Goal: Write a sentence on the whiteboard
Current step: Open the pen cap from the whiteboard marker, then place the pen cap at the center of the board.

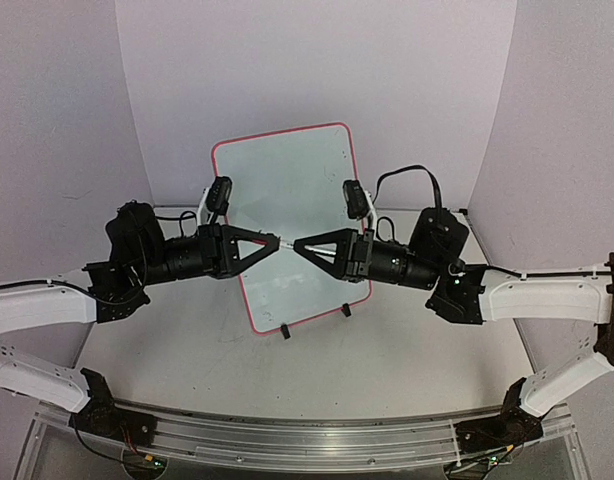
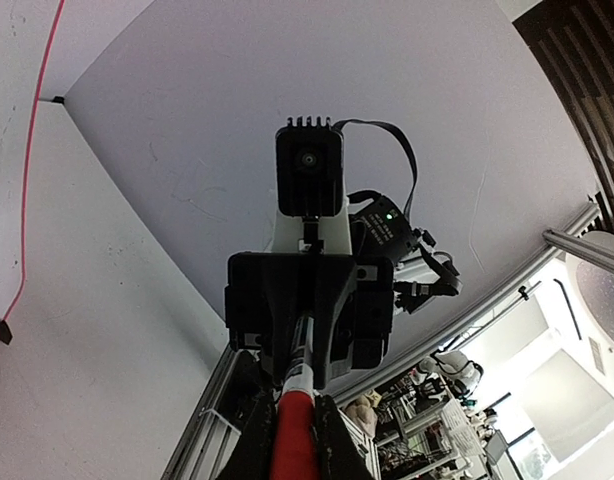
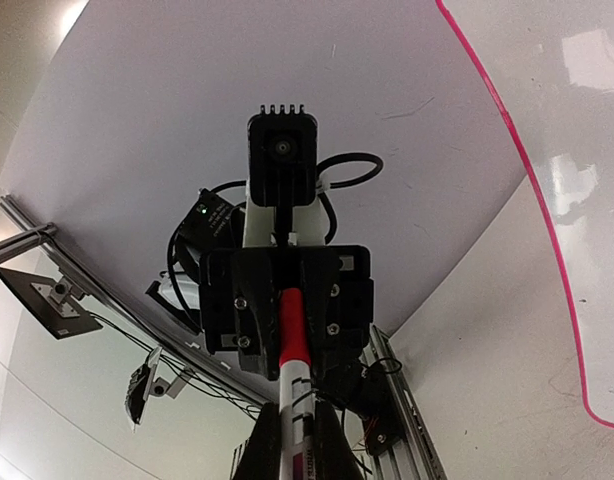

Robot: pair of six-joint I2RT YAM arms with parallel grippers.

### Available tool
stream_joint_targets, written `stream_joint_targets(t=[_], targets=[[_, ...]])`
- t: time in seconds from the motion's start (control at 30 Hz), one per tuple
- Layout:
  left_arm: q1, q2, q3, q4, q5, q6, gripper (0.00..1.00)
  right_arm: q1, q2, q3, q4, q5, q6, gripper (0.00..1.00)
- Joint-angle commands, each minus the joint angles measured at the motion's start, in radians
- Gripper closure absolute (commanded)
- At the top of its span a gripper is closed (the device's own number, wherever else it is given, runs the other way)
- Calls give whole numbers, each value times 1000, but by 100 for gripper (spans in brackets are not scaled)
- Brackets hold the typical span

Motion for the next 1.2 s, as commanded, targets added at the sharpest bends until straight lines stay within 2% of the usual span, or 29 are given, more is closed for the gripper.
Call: stream_joint_targets(t=[0.0, 0.17, 0.33, 0.4, 0.63, 0.7, 0.8, 0.97, 1.17], targets=[[60, -84, -8, 2, -164, -9, 100, -80, -109, -83, 41, 50, 8, 100], [167, -107, -20, 21, -153, -75, 100, -136, -189, -167, 40, -1, 35, 100], [186, -79, -3, -43, -98, -74, 100, -155, -268, -211, -3, 7, 13, 100], [186, -97, -11, -139, -99, -44, 100, -157, -291, -200, -67, 18, -31, 100], [195, -248, -82, -635, -218, 38, 100, -156, -345, -45, -540, 82, -305, 100], [195, -288, -110, -748, -262, 43, 100, -155, -346, -21, -589, 89, -341, 100], [197, -311, -175, -836, -304, 40, 100, -155, -332, -15, -597, 81, -352, 100], [202, -195, -265, -828, -317, 31, 100, -154, -290, -15, -588, 66, -352, 100], [210, -49, -277, -748, -304, 50, 99, -147, -280, -20, -587, 72, -356, 100]])
